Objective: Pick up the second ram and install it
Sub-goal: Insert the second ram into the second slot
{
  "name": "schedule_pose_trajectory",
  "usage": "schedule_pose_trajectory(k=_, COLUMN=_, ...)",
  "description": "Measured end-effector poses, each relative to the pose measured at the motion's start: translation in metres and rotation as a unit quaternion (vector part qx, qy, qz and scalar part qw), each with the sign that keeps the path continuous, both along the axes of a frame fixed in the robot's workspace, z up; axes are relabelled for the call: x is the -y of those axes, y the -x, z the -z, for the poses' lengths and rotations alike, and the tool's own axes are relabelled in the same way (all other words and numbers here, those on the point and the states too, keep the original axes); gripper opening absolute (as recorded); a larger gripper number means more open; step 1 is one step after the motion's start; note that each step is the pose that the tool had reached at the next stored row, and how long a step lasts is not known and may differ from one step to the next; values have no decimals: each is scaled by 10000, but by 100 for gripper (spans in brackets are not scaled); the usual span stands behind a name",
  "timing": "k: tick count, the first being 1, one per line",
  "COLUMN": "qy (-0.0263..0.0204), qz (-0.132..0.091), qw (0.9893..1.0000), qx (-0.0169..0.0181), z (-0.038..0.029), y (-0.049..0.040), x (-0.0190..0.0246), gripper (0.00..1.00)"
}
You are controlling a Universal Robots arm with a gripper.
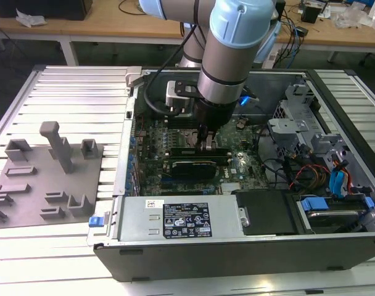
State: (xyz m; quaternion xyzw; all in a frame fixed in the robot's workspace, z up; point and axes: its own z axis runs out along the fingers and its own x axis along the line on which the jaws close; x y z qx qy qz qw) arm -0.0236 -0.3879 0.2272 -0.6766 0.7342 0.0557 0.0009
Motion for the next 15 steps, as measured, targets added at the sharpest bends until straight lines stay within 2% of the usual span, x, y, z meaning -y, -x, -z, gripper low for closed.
schedule_pose_trajectory(k=9, qy=-21, qz=0, qw=10000, qx=-1, z=32, y=-3, x=0, gripper=14)
schedule_pose_trajectory(k=10, qy=-27, qz=-2, qw=10000, qx=4, z=37, y=-6, x=-2, gripper=15)
schedule_pose_trajectory(k=11, qy=-23, qz=-1, qw=10000, qx=0, z=34, y=-4, x=0, gripper=21)
schedule_pose_trajectory(k=12, qy=-20, qz=0, qw=10000, qx=-1, z=24, y=-3, x=1, gripper=21)
schedule_pose_trajectory(k=13, qy=-21, qz=0, qw=10000, qx=-1, z=-55, y=-3, x=0, gripper=21)
schedule_pose_trajectory(k=15, qy=0, qz=1, qw=10000, qx=-1, z=-300, y=-2, x=-20, gripper=21)
